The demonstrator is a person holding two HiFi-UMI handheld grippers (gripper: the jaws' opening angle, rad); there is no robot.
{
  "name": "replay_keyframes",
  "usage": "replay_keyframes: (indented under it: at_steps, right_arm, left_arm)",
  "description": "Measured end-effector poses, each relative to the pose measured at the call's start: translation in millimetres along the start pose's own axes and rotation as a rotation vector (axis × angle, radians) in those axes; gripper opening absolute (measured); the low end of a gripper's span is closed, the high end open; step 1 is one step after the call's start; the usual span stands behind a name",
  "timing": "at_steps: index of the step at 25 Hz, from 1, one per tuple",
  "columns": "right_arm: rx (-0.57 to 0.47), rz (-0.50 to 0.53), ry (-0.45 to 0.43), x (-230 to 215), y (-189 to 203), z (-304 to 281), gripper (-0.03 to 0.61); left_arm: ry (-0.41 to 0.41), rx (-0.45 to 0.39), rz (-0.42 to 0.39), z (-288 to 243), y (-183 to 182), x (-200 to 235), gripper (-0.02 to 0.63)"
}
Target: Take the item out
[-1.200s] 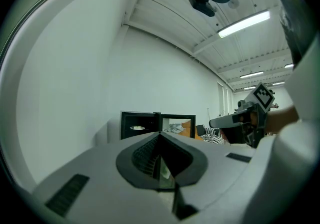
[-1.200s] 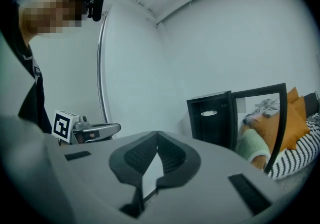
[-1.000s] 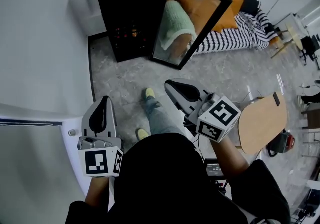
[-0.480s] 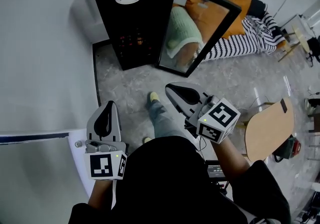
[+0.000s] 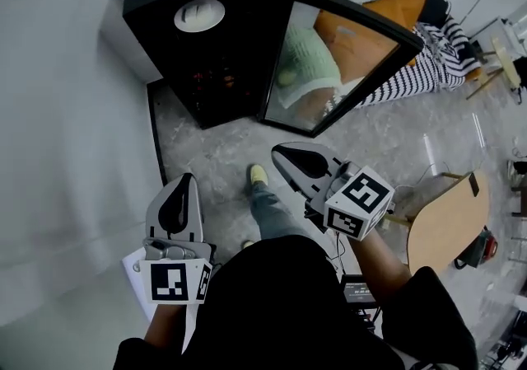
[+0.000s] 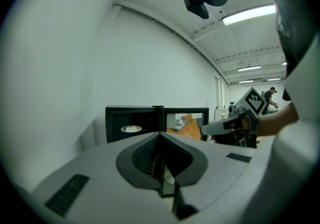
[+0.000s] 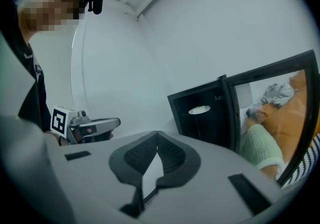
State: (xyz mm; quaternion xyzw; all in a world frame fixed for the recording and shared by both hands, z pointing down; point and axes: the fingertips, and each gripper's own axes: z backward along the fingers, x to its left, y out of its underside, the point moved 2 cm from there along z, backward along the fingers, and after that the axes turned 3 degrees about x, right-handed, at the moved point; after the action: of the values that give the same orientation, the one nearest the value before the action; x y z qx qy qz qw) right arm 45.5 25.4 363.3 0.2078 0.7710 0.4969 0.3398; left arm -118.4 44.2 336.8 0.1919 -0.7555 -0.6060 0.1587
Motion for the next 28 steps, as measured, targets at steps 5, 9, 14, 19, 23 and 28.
replay_keyframes:
  at_steps: [5,9,14,19,23,28]
  right_arm:
    - [0.007,-0.035,-0.008,-42.3,-23.9,-17.3,0.008]
    - [0.011,-0.058,-0.034,-72.5,-43.5,-31.9,0.008]
    - [0.033,-0.052,-0.058,-101.7,-57.9,-56.4,0.008]
    - [0.063,-0.058,-0.07,-129.2,-62.5,-77.7,0.008]
    - [0.066,-0.089,-0.093,-144.4,-65.8,-93.4,0.008]
    - [0.078,-0.121,-0.107,-153.4,-69.7,-109.5,0.008]
  left_arm:
    - [0.005,0.02,-0.009,-51.7,-19.7,10.1,0.009]
    - [-0.001,0.025,-0.013,-87.6,-33.5,16.6,0.009]
    - [-0.023,0.035,-0.009,-125.7,-43.3,31.6,0.009]
    - [-0.047,0.047,-0.012,-159.2,-50.5,40.9,0.008]
    - [-0.069,0.055,-0.01,-179.0,-54.6,44.4,0.009]
    - [-0.085,0.061,-0.009,-191.3,-60.3,50.0,0.009]
